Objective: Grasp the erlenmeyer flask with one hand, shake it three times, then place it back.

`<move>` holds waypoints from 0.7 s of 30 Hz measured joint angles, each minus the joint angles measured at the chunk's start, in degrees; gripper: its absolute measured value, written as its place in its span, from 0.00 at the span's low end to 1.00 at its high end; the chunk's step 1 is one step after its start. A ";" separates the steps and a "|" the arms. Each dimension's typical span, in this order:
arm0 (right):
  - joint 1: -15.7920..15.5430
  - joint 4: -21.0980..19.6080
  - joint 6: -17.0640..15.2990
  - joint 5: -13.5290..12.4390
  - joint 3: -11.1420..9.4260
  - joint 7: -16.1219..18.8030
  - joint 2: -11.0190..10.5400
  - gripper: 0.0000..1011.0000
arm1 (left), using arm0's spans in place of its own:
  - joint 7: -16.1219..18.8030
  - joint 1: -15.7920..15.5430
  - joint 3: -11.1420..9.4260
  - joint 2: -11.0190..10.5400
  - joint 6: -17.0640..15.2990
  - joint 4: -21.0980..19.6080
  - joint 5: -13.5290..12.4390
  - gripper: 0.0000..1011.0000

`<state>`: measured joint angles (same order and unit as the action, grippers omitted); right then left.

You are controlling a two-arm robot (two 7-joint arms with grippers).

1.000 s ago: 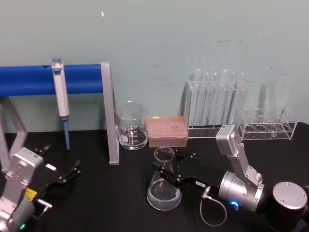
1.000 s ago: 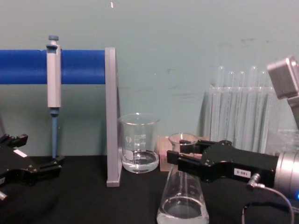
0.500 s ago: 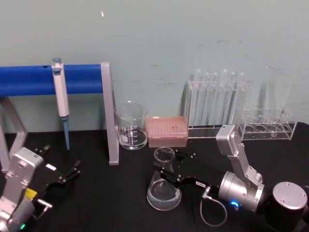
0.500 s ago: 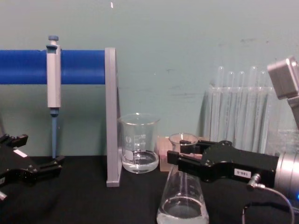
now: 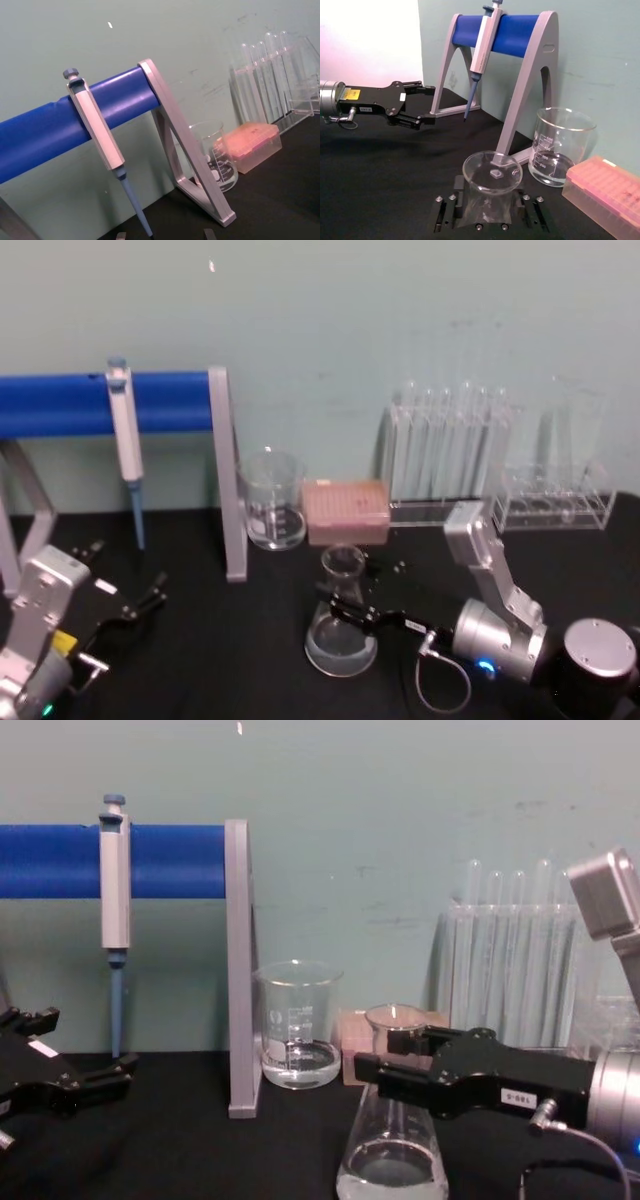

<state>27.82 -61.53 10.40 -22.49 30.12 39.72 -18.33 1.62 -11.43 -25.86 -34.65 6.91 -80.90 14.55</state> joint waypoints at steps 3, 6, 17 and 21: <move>0.00 0.00 0.00 0.01 0.00 0.01 0.01 0.64 | 0.00 0.00 0.00 0.00 0.00 0.00 0.00 0.99; 0.00 0.00 0.02 -0.03 -0.03 0.01 0.03 0.72 | 0.00 0.00 0.00 0.00 0.00 0.00 0.00 0.99; 0.04 -0.05 0.08 -0.17 -0.10 0.01 0.03 0.99 | 0.00 0.00 0.00 0.00 0.00 0.00 0.00 0.99; 0.04 -0.06 0.10 -0.20 -0.12 0.02 0.02 0.99 | 0.00 0.00 0.00 0.00 0.00 0.00 0.00 0.99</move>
<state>27.86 -61.59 10.50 -22.69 30.00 39.74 -18.31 1.62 -11.43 -25.86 -34.65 6.91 -80.90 14.55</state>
